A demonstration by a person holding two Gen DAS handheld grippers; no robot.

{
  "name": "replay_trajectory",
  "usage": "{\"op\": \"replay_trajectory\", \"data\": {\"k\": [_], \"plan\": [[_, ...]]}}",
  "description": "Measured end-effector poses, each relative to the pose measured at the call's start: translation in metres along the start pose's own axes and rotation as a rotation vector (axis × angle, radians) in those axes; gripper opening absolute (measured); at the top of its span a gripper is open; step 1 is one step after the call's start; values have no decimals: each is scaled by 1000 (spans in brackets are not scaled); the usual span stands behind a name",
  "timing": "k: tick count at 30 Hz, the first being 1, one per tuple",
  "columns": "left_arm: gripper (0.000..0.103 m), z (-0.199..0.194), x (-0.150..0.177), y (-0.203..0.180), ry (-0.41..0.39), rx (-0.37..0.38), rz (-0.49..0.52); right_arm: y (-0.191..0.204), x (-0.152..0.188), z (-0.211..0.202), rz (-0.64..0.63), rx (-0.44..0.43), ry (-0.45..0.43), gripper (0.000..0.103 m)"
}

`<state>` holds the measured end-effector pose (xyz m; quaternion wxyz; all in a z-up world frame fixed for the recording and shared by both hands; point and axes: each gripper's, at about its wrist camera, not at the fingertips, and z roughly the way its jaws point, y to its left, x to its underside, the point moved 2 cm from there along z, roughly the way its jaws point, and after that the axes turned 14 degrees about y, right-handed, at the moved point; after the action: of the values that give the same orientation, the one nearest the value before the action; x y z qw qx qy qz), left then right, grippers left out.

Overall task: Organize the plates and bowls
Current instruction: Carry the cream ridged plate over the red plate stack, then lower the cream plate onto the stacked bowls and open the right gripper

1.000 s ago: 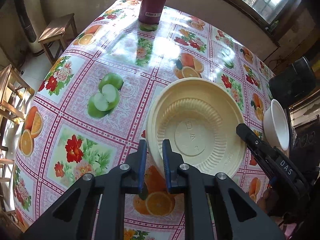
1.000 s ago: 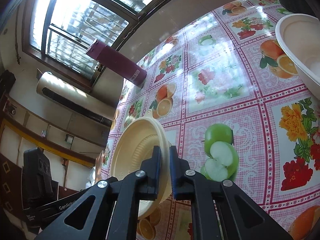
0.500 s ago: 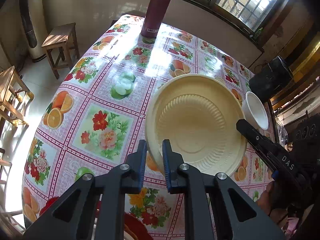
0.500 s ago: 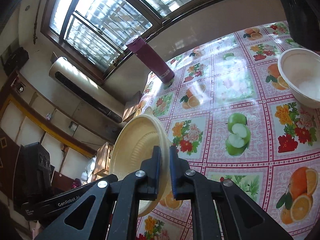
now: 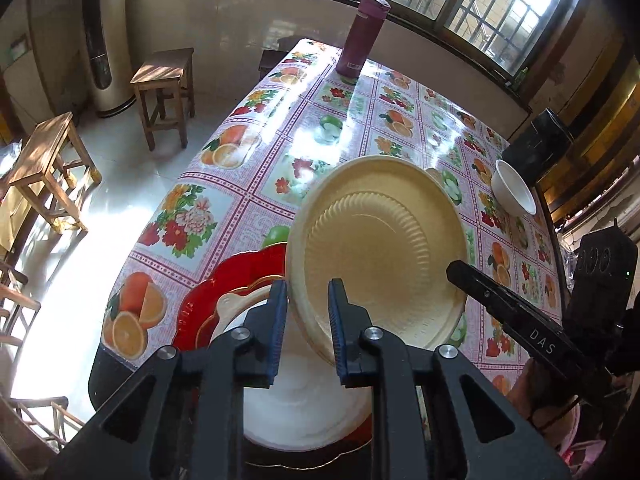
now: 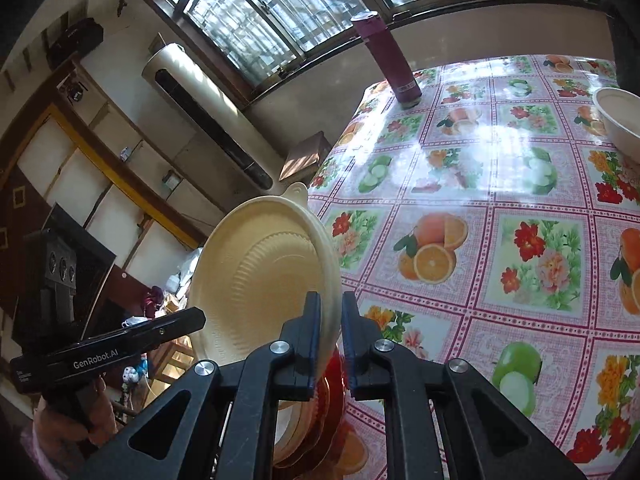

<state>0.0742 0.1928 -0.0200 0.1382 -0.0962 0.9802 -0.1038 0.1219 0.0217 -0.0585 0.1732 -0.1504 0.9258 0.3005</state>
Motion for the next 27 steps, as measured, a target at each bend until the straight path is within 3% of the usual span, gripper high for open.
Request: {"op": "replay_trajectory", "data": {"k": [8, 27], "plan": [[17, 8, 42, 33, 19, -22, -28, 25, 36, 31, -57, 26, 89, 14], [19, -9, 80, 38, 31, 17, 3, 42, 54, 9, -104, -9, 91, 14]]}}
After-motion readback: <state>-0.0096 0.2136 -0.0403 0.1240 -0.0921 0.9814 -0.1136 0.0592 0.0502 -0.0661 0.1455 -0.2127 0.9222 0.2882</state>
